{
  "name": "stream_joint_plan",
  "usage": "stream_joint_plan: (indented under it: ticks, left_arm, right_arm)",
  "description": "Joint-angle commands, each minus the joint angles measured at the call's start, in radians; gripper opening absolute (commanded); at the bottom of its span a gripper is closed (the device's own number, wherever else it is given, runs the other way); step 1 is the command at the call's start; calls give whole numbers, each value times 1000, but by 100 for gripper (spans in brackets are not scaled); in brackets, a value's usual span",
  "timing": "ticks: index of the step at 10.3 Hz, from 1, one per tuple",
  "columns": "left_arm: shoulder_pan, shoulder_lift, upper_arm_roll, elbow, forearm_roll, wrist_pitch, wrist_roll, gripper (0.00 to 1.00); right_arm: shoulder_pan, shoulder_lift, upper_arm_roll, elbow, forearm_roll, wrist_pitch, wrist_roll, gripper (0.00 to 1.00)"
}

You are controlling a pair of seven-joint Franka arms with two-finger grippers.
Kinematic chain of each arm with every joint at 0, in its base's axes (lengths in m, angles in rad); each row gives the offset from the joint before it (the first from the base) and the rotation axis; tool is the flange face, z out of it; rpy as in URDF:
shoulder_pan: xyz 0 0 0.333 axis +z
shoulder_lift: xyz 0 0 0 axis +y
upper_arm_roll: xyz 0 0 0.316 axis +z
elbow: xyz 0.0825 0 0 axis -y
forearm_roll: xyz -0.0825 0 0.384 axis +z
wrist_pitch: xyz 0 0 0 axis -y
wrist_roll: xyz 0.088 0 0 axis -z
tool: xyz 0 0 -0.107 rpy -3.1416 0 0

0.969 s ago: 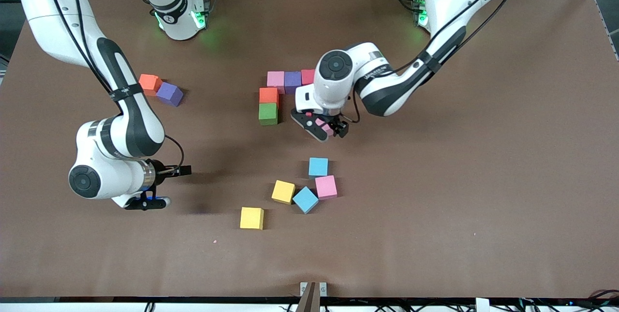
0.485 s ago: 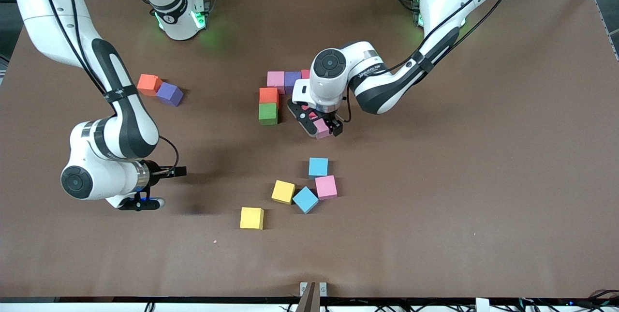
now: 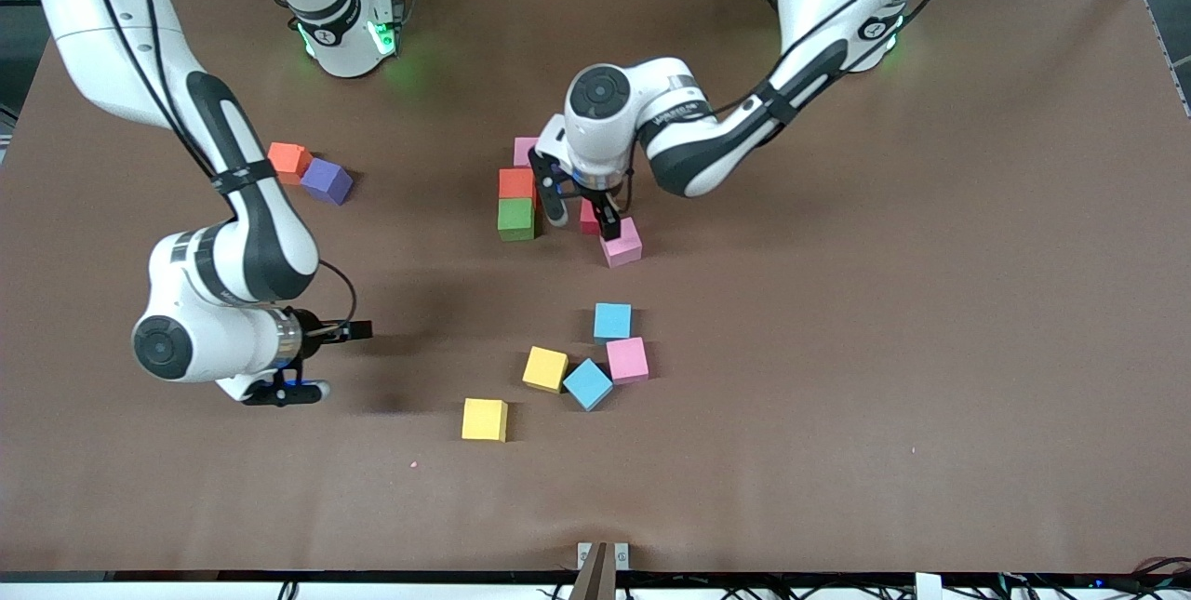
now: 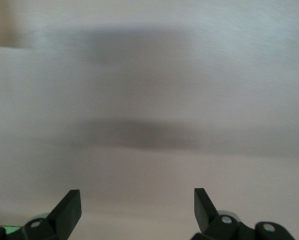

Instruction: Arrange 11 blocks into digit 3

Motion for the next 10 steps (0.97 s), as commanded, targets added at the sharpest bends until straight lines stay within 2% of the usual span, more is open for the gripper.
stream_joint_plan:
  ticks: [1,4,6,10]
  left_arm:
    - [-38,15,9,-3,26,12,40,100]
    - [-36,39,12,-3,69,27,183,100]
    - [-39,41,12,-17,94,30,191,100]
    - [-19,39,12,-103,155,116,192,100]
  right_arm:
    - [15,0,-4,26,23,47,0,100]
    - [4,3,-6,20,20,69,-15,100]
    - [3,3,-6,16,19,68,-15,100]
    - [3,3,-6,13,19,68,-15,100]
